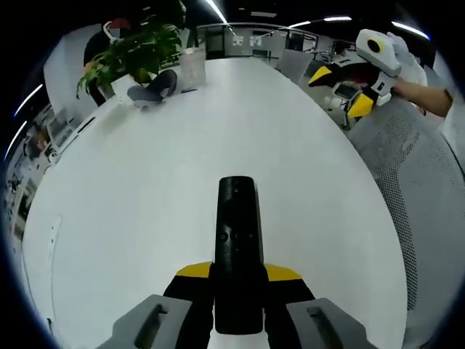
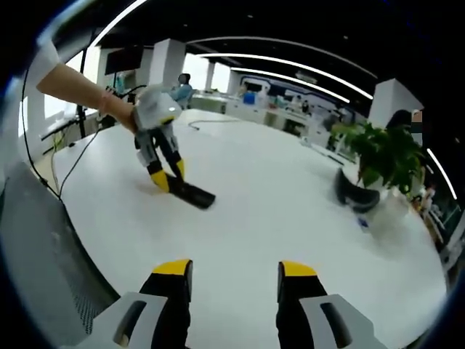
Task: Press the specified remote control buttons in sequence, fully releasing each button before pressing the next.
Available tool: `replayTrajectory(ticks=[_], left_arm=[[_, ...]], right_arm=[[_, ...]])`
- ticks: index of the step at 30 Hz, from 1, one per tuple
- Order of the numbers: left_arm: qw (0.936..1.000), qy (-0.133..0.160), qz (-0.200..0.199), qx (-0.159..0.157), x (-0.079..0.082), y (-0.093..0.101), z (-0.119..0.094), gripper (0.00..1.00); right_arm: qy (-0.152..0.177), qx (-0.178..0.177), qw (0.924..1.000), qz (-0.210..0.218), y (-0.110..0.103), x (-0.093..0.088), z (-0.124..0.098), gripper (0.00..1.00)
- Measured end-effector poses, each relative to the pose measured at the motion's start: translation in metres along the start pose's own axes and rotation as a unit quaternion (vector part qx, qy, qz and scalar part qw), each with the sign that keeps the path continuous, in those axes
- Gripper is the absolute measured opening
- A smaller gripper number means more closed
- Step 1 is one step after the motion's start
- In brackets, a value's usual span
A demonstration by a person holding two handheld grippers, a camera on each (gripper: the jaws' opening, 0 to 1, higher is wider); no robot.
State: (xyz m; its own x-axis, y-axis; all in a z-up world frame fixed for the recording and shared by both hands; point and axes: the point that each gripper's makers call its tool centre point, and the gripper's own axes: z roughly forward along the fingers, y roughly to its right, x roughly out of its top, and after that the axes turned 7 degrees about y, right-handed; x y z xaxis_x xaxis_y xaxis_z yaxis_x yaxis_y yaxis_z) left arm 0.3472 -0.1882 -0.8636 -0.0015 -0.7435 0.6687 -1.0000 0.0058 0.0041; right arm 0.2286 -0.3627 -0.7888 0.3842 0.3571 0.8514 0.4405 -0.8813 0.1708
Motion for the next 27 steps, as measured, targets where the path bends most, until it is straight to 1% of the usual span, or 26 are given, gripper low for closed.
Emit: replayTrajectory(ticks=[5,14,27], left_arm=[[0.9999,0.009,-0.005,0.002,0.0,0.006,-0.001,0.24],[0.9999,0.013,-0.005,0.0,-0.001,0.013,-0.002,0.24],[0.9999,0.015,-0.005,-0.001,-0.002,0.02,-0.003,0.24]], right_arm=[[-0.002,-0.003,1.0,0.004,0.001,-0.001,0.0,0.44],[-0.009,-0.003,1.0,0.0,0.001,-0.004,0.0,0.44],[-0.008,-0.004,1.0,0.0,0.002,-0.003,0.0,0.43]])
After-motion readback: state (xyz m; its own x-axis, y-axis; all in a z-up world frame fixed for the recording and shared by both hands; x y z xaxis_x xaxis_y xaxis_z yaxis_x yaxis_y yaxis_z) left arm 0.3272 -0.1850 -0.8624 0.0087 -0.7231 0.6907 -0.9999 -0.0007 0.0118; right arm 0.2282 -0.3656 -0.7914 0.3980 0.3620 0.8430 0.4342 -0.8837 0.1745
